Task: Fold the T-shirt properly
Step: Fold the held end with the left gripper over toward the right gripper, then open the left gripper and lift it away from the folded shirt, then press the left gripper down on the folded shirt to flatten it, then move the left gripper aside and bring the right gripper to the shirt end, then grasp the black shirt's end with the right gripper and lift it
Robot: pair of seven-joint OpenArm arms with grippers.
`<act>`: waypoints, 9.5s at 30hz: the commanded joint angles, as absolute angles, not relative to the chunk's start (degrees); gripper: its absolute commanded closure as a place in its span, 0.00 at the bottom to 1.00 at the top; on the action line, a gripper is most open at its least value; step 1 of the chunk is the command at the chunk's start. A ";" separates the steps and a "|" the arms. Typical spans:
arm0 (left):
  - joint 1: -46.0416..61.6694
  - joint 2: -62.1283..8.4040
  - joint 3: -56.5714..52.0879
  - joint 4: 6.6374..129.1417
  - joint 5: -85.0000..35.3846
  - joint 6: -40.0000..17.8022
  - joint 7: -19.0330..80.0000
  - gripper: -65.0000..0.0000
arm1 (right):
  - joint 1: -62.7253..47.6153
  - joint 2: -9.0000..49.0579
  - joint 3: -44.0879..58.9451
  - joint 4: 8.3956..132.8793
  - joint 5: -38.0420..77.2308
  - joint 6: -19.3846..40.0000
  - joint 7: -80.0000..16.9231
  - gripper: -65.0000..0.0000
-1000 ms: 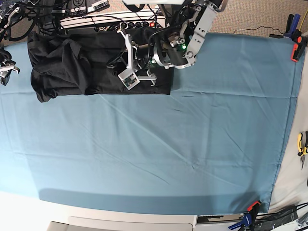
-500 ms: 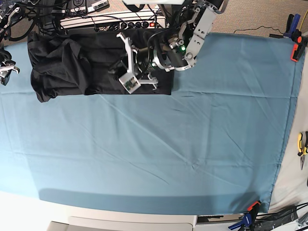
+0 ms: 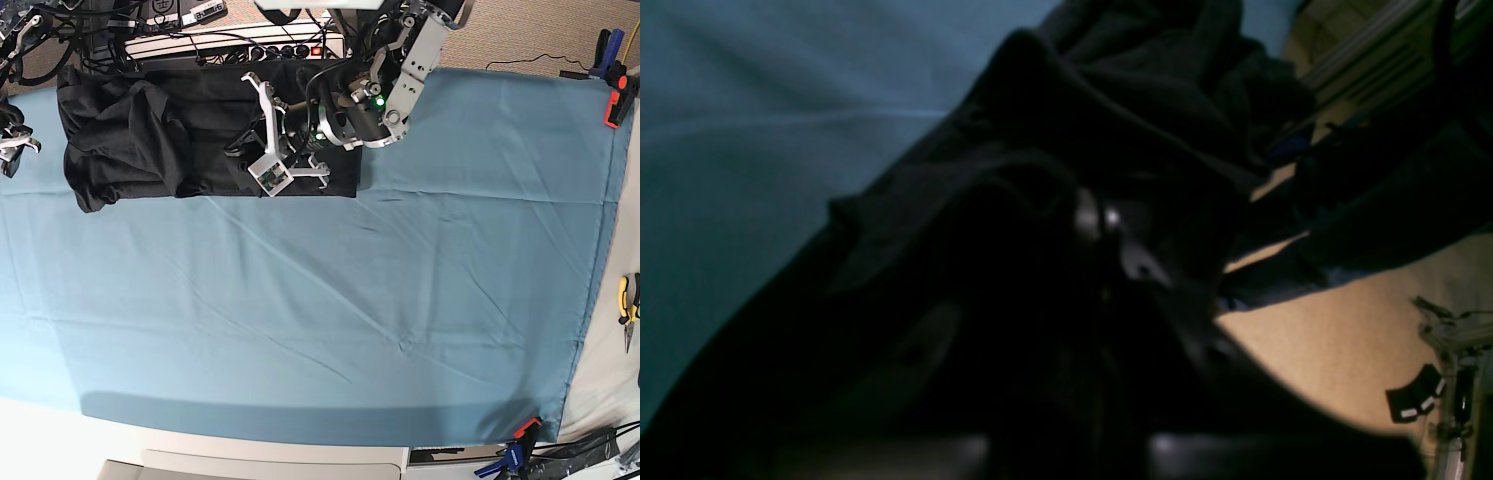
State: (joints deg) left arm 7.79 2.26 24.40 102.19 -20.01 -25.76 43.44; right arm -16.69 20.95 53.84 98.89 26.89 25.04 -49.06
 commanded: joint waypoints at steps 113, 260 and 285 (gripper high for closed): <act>4.36 4.16 38.17 102.72 1.32 -11.38 37.58 1.00 | -16.49 22.37 54.33 99.61 27.59 24.84 -47.16 0.57; -1.74 -33.52 -20.53 101.54 -14.20 -13.41 54.85 0.66 | -13.91 28.42 43.59 73.69 57.84 34.98 -65.91 0.38; -1.74 -33.52 -20.53 101.54 -14.20 -13.41 54.43 0.66 | -13.96 28.45 42.46 73.71 66.19 39.62 -71.57 0.39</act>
State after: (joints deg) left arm -0.82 -32.25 -19.97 100.55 -14.26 -13.56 55.51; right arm -13.98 27.31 42.30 73.12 65.73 39.09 -71.18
